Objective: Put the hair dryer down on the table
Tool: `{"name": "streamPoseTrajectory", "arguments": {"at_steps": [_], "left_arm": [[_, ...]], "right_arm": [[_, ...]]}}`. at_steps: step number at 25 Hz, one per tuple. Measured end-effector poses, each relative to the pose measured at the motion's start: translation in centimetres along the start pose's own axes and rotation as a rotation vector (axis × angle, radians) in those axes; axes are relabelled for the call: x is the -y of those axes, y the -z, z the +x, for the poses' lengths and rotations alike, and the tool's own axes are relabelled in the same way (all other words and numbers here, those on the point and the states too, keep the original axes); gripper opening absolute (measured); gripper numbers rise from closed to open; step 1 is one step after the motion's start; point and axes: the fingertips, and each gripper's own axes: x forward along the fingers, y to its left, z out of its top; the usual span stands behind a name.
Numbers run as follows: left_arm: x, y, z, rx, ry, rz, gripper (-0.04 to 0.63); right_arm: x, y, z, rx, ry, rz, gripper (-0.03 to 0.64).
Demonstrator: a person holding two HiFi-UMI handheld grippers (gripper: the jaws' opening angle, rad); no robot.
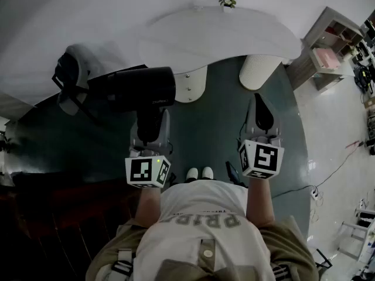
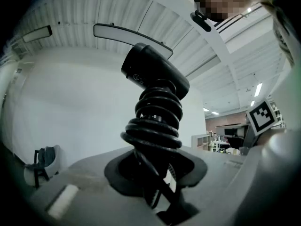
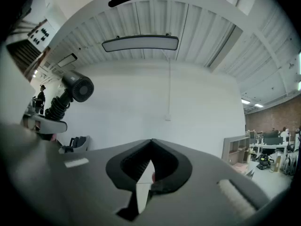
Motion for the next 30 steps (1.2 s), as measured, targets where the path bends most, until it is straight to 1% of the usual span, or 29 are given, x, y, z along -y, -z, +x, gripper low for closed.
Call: {"name": "streamPoseTrajectory", "arguments": {"at_steps": [6, 11, 16, 19, 23, 24, 25, 26, 28, 30], "left_arm": [[0.6, -0.2, 0.6, 0.006, -0.006, 0.007, 0.137], [1.0, -0.1, 0.5, 0.011, -0.01, 0.014, 0.137], [1.6, 0.0, 0.7, 0.01, -0.017, 0.015, 0.137], [2.1, 0.0, 1.1, 0.002, -0.025, 0.016, 0.137], [2.7, -0.6, 1.8, 0.01, -0.046, 0.024, 0.137], [2.9, -0.7, 2.0, 0.013, -0.049, 0.027, 0.137], [3.1, -0.9, 2.2, 0.016, -0.052, 0.029, 0.137], [3.3, -1.0, 2.4, 0.017, -0.056, 0.03, 0.137], [3.5, -1.1, 2.5, 0.018, -0.064, 0.032, 0.137], [3.8, -1.0, 2.7, 0.019, -0.068, 0.039, 0.137]], "right_arm": [[0.7, -0.1, 0.1, 0.004, -0.003, -0.018, -0.003], [0.8, 0.3, -0.2, -0.006, -0.009, -0.057, -0.003], [1.2, 1.0, -0.4, -0.022, -0.02, -0.063, -0.003], [2.1, 1.2, -0.3, -0.028, -0.027, -0.031, -0.003], [3.8, 0.6, -0.2, 0.009, -0.059, 0.066, 0.002], [4.0, 0.6, -0.1, 0.009, -0.079, 0.079, 0.042], [4.2, 0.7, 0.1, 0.005, -0.103, 0.087, 0.166], [4.4, 0.8, 0.2, 0.001, -0.121, 0.093, 0.267], [4.9, 1.1, 0.2, 0.001, -0.132, 0.103, 0.325], [5.4, 1.3, 0.2, -0.003, -0.13, 0.101, 0.339]]}}
